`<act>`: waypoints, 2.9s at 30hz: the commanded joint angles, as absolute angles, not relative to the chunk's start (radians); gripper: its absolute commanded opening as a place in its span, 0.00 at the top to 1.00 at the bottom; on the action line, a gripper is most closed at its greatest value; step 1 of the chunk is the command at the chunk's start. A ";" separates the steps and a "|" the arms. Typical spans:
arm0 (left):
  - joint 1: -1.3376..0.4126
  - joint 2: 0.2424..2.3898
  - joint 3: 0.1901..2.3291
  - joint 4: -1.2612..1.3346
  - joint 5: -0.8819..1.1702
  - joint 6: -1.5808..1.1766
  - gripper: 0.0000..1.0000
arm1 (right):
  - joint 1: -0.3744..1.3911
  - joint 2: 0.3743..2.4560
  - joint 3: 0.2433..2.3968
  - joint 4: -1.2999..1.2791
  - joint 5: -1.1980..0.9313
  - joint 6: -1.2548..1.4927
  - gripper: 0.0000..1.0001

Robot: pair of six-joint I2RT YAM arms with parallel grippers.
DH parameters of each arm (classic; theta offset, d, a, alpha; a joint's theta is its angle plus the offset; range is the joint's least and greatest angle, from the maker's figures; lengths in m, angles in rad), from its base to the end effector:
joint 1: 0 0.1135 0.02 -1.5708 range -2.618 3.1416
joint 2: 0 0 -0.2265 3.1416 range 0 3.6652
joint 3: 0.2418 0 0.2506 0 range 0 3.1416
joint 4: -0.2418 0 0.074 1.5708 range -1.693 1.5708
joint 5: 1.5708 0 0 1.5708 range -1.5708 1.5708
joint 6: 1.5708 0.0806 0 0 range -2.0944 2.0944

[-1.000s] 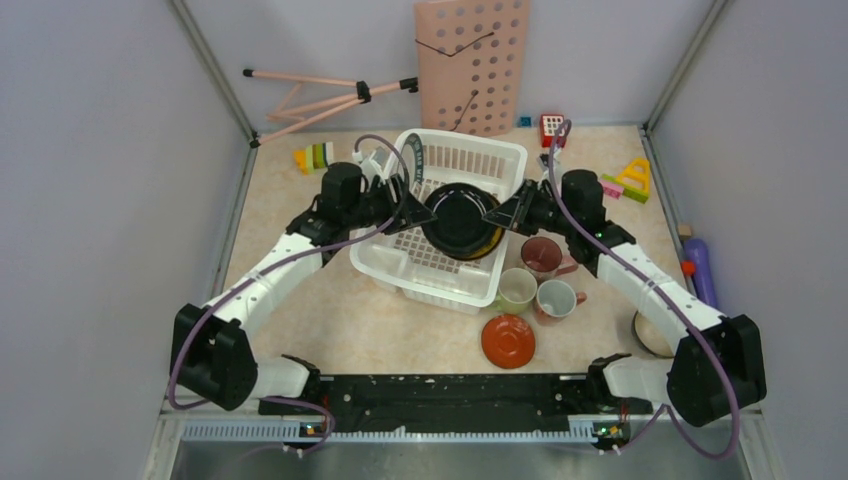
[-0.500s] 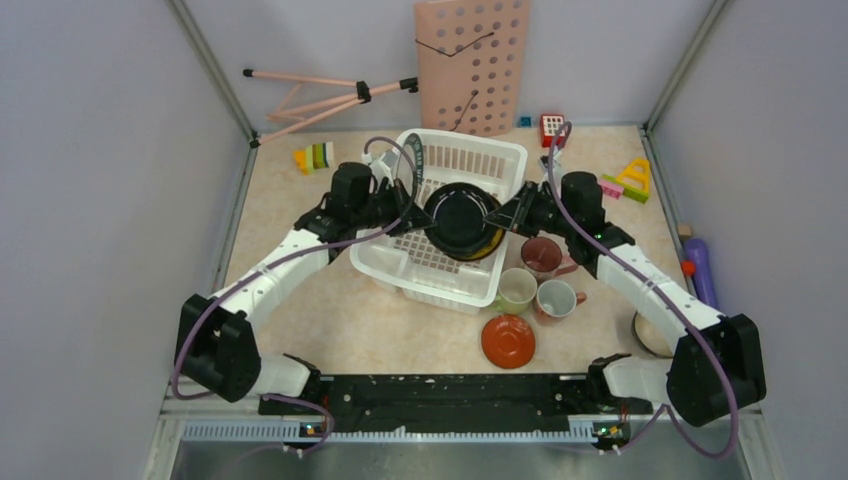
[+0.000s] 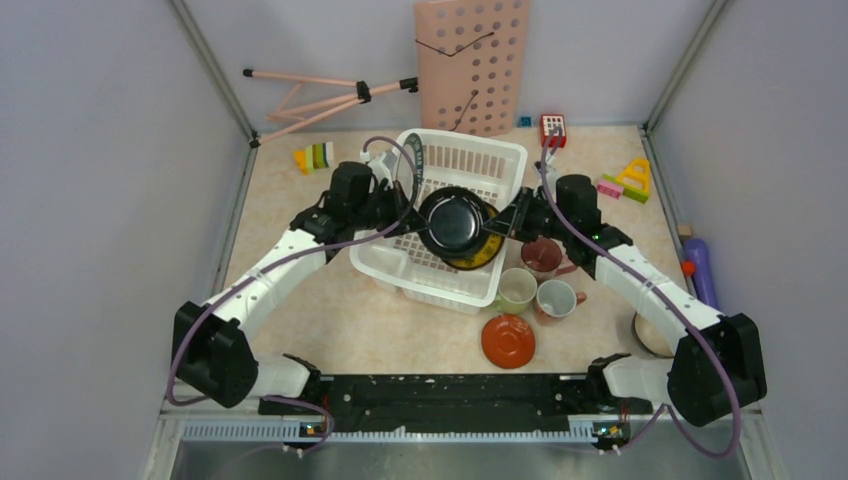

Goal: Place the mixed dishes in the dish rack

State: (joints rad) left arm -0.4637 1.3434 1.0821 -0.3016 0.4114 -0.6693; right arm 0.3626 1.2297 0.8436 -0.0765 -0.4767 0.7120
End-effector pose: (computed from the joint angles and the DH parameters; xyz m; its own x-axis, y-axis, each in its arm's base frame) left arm 0.2937 -0.1829 0.2504 -0.8163 -0.2276 -0.5309 0.2626 0.6724 -0.6921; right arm 0.2884 0.1490 0.2259 -0.7726 0.3278 -0.5437 -0.2566 0.6221 0.7397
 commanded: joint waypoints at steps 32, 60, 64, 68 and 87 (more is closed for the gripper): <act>-0.529 1.353 1.456 -0.634 -0.148 -0.447 1.00 | 0.314 0.968 0.948 -0.238 0.007 0.643 1.00; -0.755 2.050 2.225 -1.025 -0.980 -0.367 1.00 | 0.314 0.879 0.920 -0.250 0.148 0.598 1.00; -0.768 2.088 2.227 -1.017 -1.052 -0.329 1.00 | 0.313 0.889 0.920 -0.243 0.140 0.600 1.00; -0.774 2.126 2.211 -1.009 -1.119 -0.293 1.00 | 0.314 0.895 0.919 -0.240 0.135 0.602 1.00; -0.778 2.230 2.102 -0.880 -1.108 -0.260 1.00 | 0.314 0.886 0.920 -0.251 0.133 0.609 1.00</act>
